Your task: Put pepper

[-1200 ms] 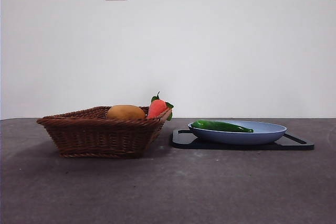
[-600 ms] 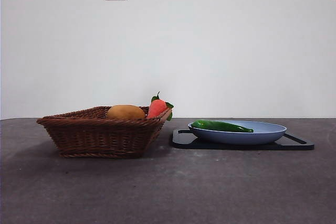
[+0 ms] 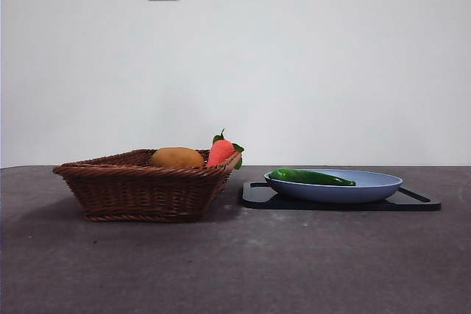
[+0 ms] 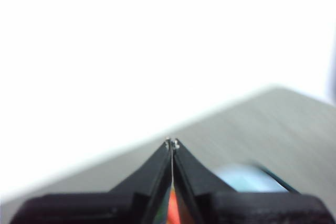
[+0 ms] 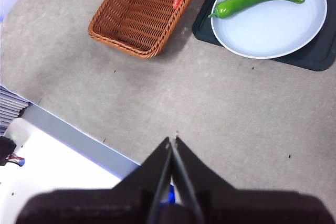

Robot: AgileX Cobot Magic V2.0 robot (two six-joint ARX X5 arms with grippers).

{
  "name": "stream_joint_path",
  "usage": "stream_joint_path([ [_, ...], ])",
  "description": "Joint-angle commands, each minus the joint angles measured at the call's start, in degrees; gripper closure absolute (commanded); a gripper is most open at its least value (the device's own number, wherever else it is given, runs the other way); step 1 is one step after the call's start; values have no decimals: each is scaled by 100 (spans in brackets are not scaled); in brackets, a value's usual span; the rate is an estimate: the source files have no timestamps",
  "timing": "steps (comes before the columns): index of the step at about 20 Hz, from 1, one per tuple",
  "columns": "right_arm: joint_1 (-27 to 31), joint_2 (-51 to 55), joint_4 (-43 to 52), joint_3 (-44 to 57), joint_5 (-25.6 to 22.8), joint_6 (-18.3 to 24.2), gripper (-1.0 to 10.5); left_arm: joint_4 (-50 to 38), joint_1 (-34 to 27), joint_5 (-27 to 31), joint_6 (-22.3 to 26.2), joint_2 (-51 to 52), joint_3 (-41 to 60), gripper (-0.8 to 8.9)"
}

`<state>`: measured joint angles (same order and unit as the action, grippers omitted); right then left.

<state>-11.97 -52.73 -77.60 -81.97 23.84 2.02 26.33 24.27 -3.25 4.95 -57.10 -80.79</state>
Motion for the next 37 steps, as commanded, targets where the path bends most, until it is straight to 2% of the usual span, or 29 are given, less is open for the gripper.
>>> stream_joint_path([
  [1,-11,-42,-87,-101,-11,44,936,-581,-678,-13,114,511,564,806],
  [6,-11,-52,-90,-101,-13,44,936,-2175,-2055,26,116,2280,3018,806],
  [8,-11,-50,-87,-101,-13,44,936,-2533,-2376,26,111,2927,3969,806],
  [11,-11,-52,-87,-101,-13,44,936,-2597,-2608,24,79,3705,5130,806],
  [16,-11,-52,-90,-101,-13,44,936,-2636,-2785,24,-332,4666,6616,806],
  [26,-11,-50,-87,-103,-13,44,936,-2625,-2813,20,-402,5532,7801,806],
  [30,-11,-52,-90,-103,-13,44,936,-2546,-2811,4,-737,5705,8041,806],
  [37,-11,-52,-87,-103,-13,44,936,-1620,-2811,-4,-946,5705,8039,806],
])
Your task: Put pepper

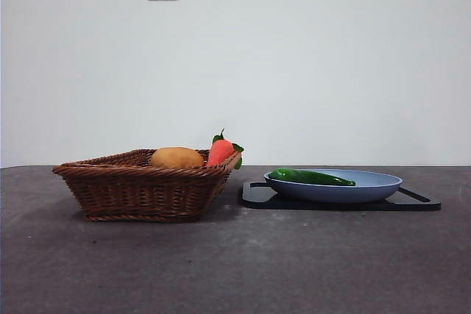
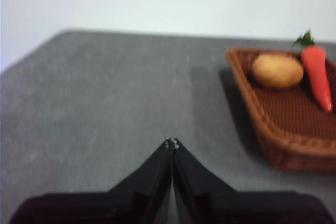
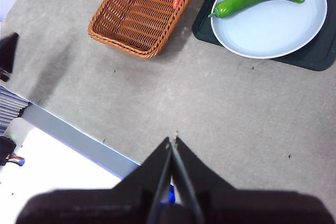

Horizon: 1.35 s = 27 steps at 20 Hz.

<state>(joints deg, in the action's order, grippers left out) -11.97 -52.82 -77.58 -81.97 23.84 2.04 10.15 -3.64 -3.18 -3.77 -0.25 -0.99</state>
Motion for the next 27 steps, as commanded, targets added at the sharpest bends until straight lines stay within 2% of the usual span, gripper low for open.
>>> stream_joint_path([
  [1,-11,-42,-90,-103,-13,42,936,-28,-20,-2,-74,20,59,806],
  [16,-11,-44,-90,-103,-13,44,936,-162,-22,0,-74,20,59,806],
  [17,-9,-42,-66,-101,-13,254,936,-162,-22,0,-74,20,59,806],
  [18,13,-37,11,-101,-24,251,936,-162,-22,0,-74,20,59,806],
  [20,177,234,656,17,-20,293,936,-162,-22,0,-74,20,59,806],
  [22,374,772,1781,448,-11,157,936,-157,-20,0,-74,20,59,806],
  [25,581,1770,3261,1744,-28,-9,936,-157,-20,0,-74,20,59,806],
  [27,640,2428,4203,2874,-345,-7,936,-155,-20,0,-74,20,59,806],
])
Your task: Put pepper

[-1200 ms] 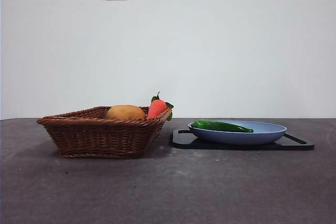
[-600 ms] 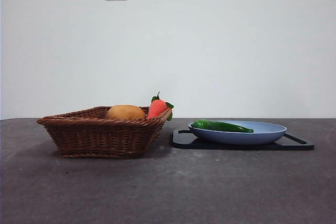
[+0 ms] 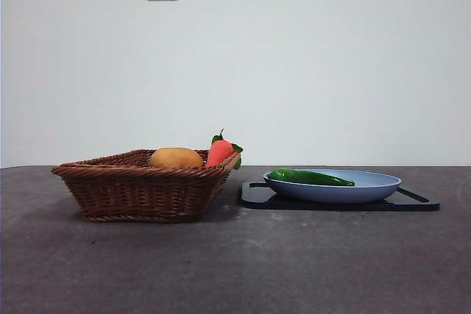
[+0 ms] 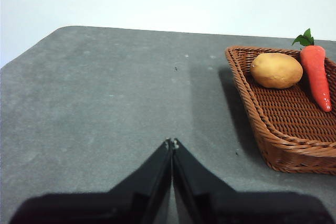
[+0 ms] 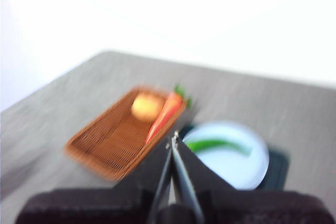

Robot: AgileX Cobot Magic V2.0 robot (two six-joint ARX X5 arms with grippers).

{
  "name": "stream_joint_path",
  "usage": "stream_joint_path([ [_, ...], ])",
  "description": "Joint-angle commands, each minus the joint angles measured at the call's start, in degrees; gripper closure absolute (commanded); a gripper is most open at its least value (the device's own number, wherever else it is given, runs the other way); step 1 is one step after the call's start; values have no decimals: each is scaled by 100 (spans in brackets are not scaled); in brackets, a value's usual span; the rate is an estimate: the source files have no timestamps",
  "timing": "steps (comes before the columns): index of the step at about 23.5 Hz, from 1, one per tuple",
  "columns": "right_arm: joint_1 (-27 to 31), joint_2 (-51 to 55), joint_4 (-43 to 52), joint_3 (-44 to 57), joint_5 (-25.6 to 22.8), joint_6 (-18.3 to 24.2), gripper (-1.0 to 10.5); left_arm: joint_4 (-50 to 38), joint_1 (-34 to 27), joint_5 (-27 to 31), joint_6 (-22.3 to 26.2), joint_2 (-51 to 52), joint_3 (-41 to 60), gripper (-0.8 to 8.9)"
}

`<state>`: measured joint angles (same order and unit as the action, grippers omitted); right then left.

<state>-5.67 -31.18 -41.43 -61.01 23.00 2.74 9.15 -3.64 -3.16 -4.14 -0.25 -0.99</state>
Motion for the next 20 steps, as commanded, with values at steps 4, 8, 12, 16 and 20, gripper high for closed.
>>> stream_joint_path([
  [4,9,1368,2159,2839,-820,-129,936,-55,-20,-4,-37,20,59,806],
  [8,9,2092,3067,4081,-999,-267,936,-57,-20,-2,-37,17,59,806],
  [12,9,2623,3453,4948,-1150,-400,936,-57,-22,-2,-39,20,59,806],
  [16,9,2962,3464,5493,-1381,-516,936,-57,-20,-2,-37,20,59,806],
  [20,9,3123,3499,5858,-1425,-612,936,-55,-22,-2,-37,20,59,806],
])
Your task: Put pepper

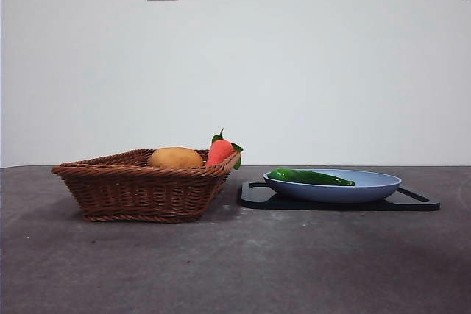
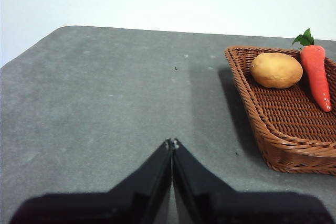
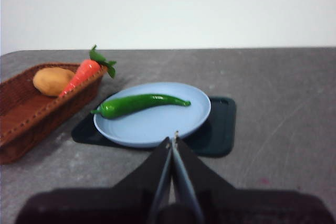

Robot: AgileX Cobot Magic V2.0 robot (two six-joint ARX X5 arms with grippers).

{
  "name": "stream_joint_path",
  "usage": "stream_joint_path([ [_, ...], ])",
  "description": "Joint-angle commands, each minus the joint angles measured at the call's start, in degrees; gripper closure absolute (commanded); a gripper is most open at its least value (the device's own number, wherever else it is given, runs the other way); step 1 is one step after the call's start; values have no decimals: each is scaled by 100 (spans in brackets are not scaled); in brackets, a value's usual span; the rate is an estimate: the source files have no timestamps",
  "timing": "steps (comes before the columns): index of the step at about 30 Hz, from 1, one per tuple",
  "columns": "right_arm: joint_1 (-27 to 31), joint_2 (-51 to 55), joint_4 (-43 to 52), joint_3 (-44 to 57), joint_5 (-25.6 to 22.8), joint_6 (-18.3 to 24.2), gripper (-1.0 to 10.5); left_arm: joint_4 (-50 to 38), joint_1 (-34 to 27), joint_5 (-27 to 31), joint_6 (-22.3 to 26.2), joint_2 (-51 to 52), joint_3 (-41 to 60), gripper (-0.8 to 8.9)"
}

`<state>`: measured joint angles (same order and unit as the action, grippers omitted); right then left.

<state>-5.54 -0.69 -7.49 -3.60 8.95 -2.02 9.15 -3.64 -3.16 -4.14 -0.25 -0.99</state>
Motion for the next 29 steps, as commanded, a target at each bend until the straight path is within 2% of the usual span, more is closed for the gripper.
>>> stream_joint_path([
  [1,-4,74,105,175,-17,-138,936,-57,-22,-4,-37,20,59,806],
  [9,-4,74,-227,313,-20,-179,936,-55,-20,-2,-37,20,59,806],
  [13,-4,74,-190,313,-15,-468,936,-55,-20,-2,-37,20,59,806],
  [29,-4,70,-190,313,-33,-459,936,-55,-22,-2,-37,20,59,806],
])
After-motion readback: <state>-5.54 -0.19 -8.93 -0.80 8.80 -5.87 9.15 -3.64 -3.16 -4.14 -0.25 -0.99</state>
